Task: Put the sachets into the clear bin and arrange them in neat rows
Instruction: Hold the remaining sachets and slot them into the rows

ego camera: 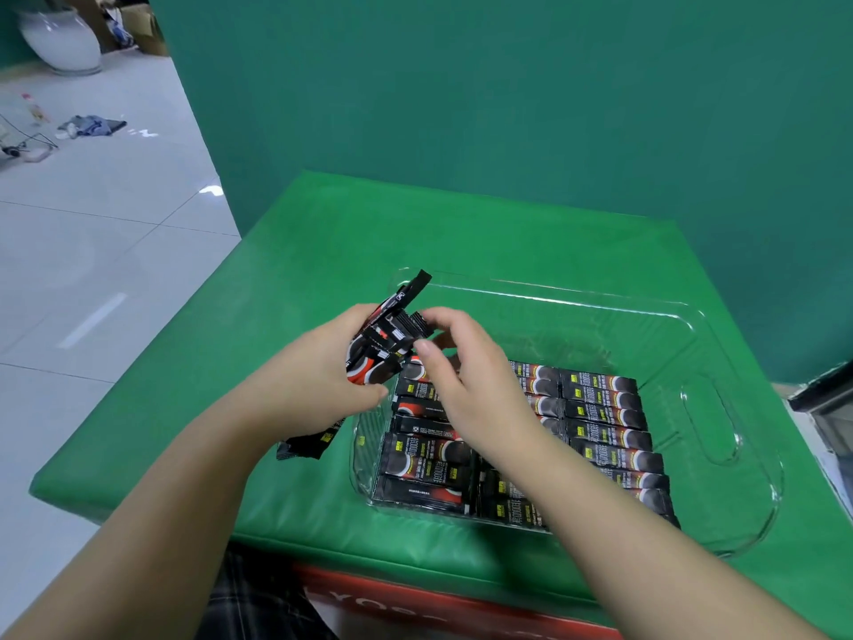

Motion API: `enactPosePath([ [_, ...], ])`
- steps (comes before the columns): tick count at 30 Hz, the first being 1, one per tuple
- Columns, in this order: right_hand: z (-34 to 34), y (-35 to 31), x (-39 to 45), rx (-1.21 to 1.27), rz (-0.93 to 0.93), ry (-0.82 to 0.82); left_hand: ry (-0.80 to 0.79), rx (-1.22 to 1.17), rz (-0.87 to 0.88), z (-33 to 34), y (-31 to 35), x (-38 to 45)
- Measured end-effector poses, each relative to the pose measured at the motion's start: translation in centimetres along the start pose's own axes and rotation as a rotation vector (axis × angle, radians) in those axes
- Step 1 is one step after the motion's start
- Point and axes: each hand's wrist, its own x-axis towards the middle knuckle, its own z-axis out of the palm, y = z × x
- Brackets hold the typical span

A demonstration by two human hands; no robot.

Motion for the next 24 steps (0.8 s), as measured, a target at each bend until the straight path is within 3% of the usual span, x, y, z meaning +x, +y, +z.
enactPosePath([
  [10, -2.1, 1.6, 0.8, 0.354, 0.202, 0.273, 0.004, 0.003, -0.002, 0.1, 0.0, -0.3],
  [20, -2.6, 2.3, 0.2, 0.368, 0.193, 0.080, 0.006, 0.009, -0.051, 0.1, 0.4, 0.0],
  [24, -2.4, 2.7, 0.3, 0.277, 0.176, 0.107, 0.011, 0.005, -0.069, 0.3, -0.1, 0.3],
])
